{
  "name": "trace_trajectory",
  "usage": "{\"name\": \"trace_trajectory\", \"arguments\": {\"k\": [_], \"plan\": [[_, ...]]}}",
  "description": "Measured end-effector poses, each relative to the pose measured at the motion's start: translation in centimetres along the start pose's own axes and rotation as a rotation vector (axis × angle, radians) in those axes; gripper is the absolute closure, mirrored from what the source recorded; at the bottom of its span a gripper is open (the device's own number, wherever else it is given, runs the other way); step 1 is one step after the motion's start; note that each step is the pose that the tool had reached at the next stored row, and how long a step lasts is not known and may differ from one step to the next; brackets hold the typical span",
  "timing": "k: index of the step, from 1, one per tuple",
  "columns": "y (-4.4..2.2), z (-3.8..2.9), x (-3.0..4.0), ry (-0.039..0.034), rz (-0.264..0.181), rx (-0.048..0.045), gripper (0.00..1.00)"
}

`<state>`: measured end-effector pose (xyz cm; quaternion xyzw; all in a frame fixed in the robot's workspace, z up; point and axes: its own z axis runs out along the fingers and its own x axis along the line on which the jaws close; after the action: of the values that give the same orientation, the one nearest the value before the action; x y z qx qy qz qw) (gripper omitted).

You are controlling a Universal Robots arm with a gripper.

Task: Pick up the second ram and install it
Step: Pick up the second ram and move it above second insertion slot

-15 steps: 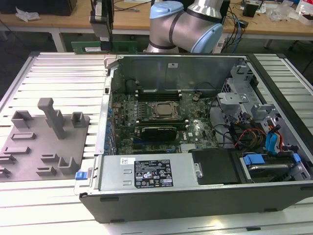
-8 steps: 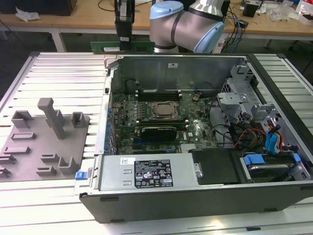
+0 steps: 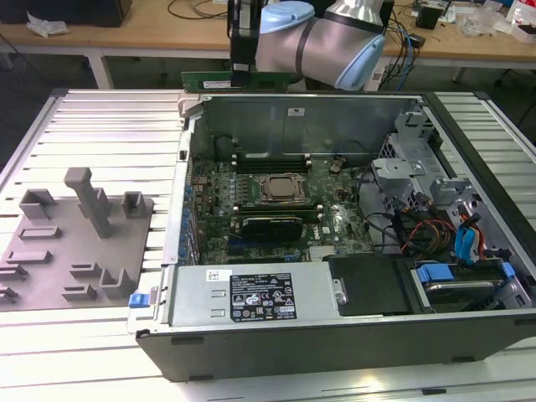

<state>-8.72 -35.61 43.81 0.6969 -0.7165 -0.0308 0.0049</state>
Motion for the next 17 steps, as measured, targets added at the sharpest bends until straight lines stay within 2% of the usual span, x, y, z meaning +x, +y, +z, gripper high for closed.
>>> {"name": "trace_trajectory", "arguments": {"k": [3,4,6,8,10,11,14,17], "plan": [[-1.86,-0.08,-0.07,0.0,0.0,-0.0006,0.86],[-2.66,-0.11,-0.11,0.0,0.0,-0.0008,0.86],[-3.17,-0.12,-0.14,0.0,0.0,-0.0009,0.86],[-4.11,-0.16,-0.23,0.0001,0.0,-0.0013,0.86],[-5.49,-0.17,-0.33,0.0002,0.0,-0.002,0.86],[-5.76,-0.14,-0.35,0.0,0.0,-0.0021,0.86],[-5.86,-0.13,-0.35,0.0001,0.001,-0.0022,0.86],[-6.4,0.27,-0.34,0.0003,0.001,-0.0052,0.86]]}}
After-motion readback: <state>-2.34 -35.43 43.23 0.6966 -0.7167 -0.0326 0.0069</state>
